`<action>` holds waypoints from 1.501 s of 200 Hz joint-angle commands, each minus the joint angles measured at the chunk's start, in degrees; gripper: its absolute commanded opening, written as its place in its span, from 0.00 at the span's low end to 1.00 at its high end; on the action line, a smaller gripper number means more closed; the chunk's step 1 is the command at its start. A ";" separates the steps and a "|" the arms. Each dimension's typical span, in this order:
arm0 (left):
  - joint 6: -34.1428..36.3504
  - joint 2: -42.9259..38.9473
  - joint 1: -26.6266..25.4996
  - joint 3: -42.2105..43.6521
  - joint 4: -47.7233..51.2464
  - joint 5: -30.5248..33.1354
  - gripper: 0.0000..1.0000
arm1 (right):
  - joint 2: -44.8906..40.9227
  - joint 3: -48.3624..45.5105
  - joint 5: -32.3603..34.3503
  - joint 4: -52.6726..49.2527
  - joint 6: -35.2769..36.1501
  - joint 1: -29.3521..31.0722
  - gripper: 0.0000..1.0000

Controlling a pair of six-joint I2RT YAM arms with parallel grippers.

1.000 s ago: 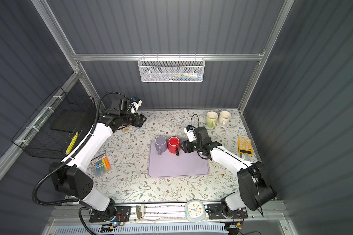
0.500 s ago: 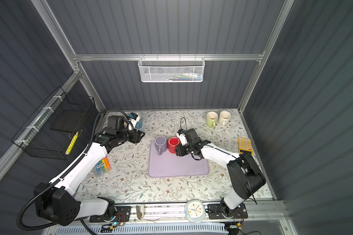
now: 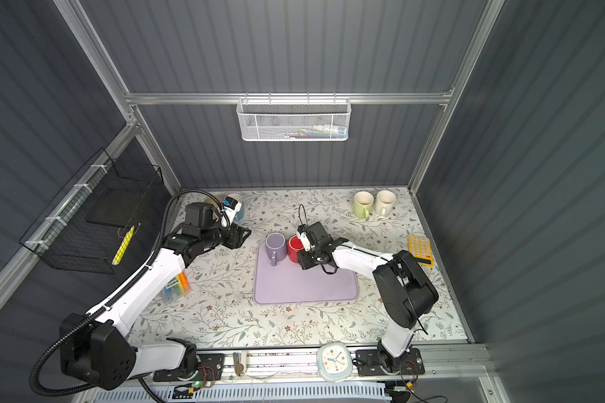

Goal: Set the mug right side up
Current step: 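Move the right gripper down over the upside-down red mug on the tray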

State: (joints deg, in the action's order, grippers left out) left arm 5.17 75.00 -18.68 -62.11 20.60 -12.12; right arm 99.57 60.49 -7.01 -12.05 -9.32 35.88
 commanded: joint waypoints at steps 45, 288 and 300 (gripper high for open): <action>-0.36 -1.69 -0.40 1.63 -1.84 -2.78 0.62 | 2.87 3.03 3.22 -2.27 -0.07 0.68 0.51; -0.51 -0.56 -0.61 1.99 -2.53 -5.19 0.62 | 8.44 6.15 6.04 -2.11 -0.57 1.40 0.23; -0.51 -0.56 -0.66 1.99 -2.49 -5.24 0.62 | 8.36 6.03 6.12 -2.15 -0.62 1.39 0.20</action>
State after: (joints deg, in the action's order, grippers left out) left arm 5.15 74.85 -18.83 -60.34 18.15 -16.14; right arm 107.74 65.43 -1.23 -13.74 -9.96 36.93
